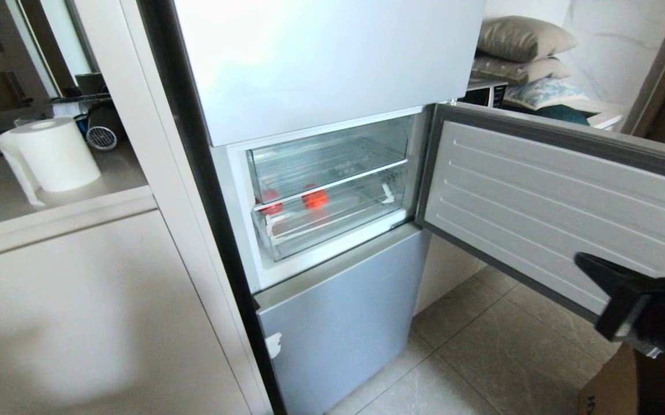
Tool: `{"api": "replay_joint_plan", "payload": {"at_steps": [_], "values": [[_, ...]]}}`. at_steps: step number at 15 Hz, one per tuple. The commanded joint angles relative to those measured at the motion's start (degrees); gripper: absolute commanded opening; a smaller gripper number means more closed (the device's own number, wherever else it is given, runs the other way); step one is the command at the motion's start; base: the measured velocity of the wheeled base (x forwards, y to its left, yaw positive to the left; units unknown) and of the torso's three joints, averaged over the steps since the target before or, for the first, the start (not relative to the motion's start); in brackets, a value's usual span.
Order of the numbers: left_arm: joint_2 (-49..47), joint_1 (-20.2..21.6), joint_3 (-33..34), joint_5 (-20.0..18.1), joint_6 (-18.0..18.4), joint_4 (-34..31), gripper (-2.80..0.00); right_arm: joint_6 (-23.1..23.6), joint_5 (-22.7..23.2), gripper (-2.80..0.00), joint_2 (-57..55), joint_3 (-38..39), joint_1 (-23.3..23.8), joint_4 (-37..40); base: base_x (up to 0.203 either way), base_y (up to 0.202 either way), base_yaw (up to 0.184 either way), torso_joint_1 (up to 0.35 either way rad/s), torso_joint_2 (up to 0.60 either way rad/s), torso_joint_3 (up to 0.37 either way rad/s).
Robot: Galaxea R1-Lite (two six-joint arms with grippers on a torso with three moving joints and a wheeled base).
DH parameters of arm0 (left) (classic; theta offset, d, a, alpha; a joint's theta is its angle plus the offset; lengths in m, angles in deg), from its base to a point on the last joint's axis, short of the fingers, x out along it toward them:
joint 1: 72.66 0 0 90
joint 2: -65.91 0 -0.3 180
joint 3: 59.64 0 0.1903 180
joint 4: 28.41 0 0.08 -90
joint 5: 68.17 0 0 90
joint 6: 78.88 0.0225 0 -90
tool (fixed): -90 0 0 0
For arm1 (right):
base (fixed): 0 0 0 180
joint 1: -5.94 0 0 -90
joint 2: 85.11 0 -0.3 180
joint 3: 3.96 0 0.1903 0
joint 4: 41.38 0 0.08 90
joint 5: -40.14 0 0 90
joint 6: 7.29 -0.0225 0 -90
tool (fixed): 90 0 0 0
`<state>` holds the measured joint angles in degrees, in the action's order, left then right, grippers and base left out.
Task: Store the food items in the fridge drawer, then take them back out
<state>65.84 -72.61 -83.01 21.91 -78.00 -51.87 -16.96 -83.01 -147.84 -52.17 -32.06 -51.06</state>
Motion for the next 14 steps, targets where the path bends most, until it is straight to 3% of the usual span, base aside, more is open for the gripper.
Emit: {"api": "replay_joint_plan", "payload": {"at_steps": [1, 5, 8, 10, 12, 14], "values": [[0.0, 0.0, 0.0, 0.0, 0.0, 0.0, -2.80, 1.7, -5.1, -2.80, 18.0, 5.0, 3.3, 4.8, 0.000, 0.000, 0.000, 0.000, 0.00, 0.000], [0.0, 0.0, 0.0, 0.0, 0.0, 0.0, -2.80, 1.4, -7.5, -2.80, 24.5, 5.1, 23.9, 5.5, 0.000, 0.000, 0.000, 0.000, 0.00, 0.010], [0.0, 0.0, 0.0, 0.0, 0.0, 0.0, -2.80, -3.1, -3.2, -2.80, 21.1, 2.7, 44.2, 1.6, 0.000, 0.000, 0.000, 0.000, 0.00, 0.000], [0.0, 0.0, 0.0, 0.0, 0.0, 0.0, -2.80, -8.0, 4.7, -2.80, 16.0, 1.0, 60.5, 0.2, 0.000, 0.000, 0.000, 0.000, 0.00, 0.000], [0.0, 0.0, 0.0, 0.0, 0.0, 0.0, -2.80, -14.0, 16.6, -2.80, 8.5, -0.8, 77.5, -0.8, 0.000, 0.000, 0.000, 0.000, 0.00, 0.000], [0.0, 0.0, 0.0, 0.0, 0.0, 0.0, -2.80, -20.6, 28.4, -2.80, -0.5, -2.4, 87.7, -2.9, 0.000, 0.000, 0.000, 0.000, 0.00, 0.000]]}}
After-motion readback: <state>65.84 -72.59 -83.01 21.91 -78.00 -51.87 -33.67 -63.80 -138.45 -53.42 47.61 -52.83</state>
